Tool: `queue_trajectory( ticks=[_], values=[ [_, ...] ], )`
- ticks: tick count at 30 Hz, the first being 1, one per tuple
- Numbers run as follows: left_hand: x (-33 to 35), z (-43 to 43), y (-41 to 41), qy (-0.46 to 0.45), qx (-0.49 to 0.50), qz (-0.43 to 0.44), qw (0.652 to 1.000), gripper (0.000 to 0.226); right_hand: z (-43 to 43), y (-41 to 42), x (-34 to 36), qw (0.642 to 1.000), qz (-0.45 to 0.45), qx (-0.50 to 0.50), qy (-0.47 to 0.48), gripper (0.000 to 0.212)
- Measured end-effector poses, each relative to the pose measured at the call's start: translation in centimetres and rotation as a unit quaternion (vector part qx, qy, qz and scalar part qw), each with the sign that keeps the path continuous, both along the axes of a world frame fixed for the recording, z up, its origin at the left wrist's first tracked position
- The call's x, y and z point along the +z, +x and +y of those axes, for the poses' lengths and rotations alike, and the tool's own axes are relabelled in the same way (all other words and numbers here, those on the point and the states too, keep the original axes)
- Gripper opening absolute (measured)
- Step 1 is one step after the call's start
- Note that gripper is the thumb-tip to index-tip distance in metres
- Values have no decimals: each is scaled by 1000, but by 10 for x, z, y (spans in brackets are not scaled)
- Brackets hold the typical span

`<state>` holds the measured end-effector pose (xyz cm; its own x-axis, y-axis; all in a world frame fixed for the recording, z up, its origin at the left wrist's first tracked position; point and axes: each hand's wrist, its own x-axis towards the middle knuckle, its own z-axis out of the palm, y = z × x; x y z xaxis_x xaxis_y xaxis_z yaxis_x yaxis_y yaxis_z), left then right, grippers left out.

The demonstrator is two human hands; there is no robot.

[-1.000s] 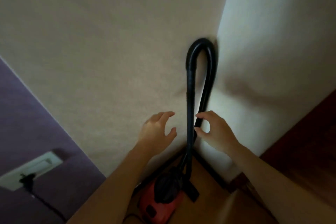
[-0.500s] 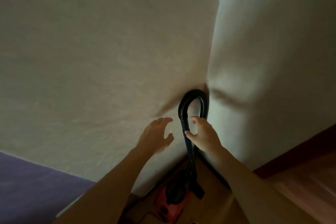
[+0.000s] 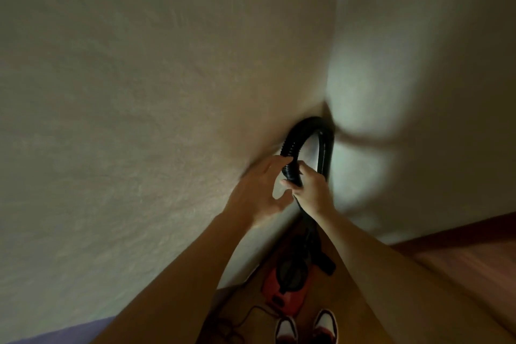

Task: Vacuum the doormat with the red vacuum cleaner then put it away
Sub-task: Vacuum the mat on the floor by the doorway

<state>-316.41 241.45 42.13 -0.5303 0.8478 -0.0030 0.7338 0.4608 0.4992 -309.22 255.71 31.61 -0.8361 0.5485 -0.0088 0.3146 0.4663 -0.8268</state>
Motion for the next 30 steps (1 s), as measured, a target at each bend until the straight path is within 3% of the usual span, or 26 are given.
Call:
queue_trajectory(
  ticks=[4,7,12,13,16,17,24,27,30],
  values=[
    [4,2,-5,62,-52,61,995,61,-4,12,-6,997,27,-6,-73,39],
    [11,5,-3,89,-131,119,980,57,-4,37,-2,997,29,-8,-77,43],
    [30,32,8,-6,-333,187,924,59,-5,88,8,995,-39,-7,-91,25],
    [34,39,12,-20,-361,197,911,58,-6,97,9,995,-41,-16,-86,27],
    [40,54,27,-45,-420,204,883,64,-7,128,12,995,-42,-28,-83,63],
    [41,58,32,-47,-434,202,877,69,-6,138,13,994,-48,-32,-89,64],
    [34,80,79,-28,-499,194,844,70,-3,214,18,989,-65,-91,-96,48],
    [32,87,104,-15,-522,225,822,70,-11,248,17,984,-71,-125,-106,31],
    [33,92,127,-21,-553,261,791,74,-22,279,17,978,-65,-159,-118,30]
  ],
)
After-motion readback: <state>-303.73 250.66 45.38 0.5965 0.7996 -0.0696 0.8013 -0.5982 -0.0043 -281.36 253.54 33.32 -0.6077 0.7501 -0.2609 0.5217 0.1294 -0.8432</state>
